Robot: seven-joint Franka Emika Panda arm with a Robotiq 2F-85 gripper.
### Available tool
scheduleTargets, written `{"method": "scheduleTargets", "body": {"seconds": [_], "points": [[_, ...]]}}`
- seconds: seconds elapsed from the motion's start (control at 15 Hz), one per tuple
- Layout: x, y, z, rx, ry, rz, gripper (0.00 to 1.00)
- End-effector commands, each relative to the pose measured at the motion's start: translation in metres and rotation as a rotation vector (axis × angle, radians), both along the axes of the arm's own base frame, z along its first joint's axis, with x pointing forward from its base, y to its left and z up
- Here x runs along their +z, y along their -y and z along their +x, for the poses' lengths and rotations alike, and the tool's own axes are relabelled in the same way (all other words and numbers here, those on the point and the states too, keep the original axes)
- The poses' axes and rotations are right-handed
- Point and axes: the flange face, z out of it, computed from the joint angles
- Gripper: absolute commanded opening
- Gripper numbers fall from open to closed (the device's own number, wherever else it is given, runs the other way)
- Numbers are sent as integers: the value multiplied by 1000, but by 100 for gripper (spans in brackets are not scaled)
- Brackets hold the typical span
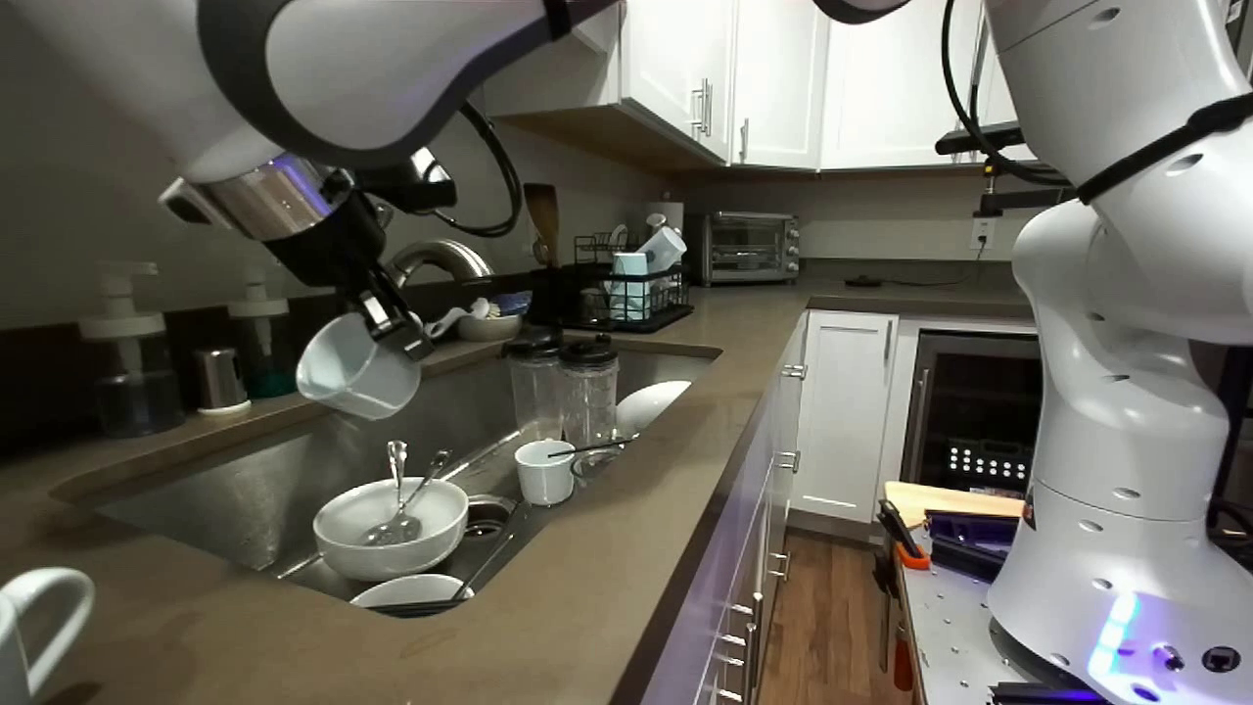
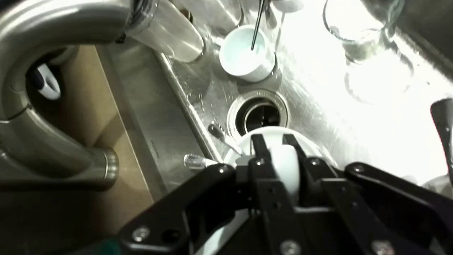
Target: Pour the water from the cup beside the sink into the sink
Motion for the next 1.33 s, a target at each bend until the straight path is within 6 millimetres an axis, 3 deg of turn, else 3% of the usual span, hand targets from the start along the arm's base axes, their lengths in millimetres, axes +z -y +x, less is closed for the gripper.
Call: {"method": "scheduleTargets", "body": {"seconds": [0.0,0.27,0.53,1.27], "points": [[15,0,1,45,91,175,5],[12,-10,11,126,146,341,5],[9,-19,7,148,154,450,5],[31,-57,-50,167,143,486,5]]}}
